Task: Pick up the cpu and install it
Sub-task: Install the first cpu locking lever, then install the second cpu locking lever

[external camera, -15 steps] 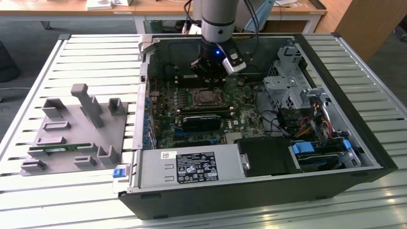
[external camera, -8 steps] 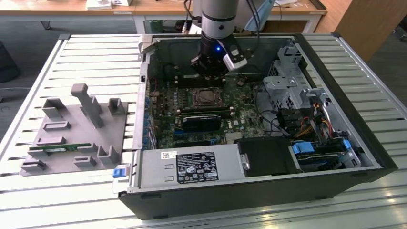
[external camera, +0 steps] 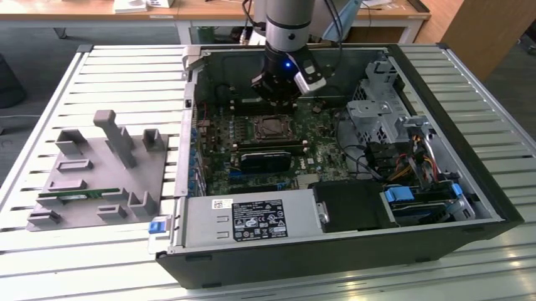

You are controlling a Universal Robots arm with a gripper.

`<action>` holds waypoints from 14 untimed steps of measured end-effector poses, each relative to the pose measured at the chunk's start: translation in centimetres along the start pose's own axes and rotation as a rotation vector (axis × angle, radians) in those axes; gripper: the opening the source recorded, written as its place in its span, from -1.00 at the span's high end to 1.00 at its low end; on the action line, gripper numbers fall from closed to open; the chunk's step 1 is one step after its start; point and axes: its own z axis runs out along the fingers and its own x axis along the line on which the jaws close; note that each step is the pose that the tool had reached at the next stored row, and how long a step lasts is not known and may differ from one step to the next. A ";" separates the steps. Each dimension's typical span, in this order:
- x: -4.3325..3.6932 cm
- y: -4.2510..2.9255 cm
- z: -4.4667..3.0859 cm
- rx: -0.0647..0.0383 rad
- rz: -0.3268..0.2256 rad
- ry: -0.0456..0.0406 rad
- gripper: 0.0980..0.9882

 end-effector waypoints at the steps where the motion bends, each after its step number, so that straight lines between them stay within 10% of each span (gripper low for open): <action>1: -0.01 -0.01 0.01 0.000 0.000 -0.0001 0.98; 14: -0.08 -0.32 -0.01 0.000 0.000 0.0000 0.98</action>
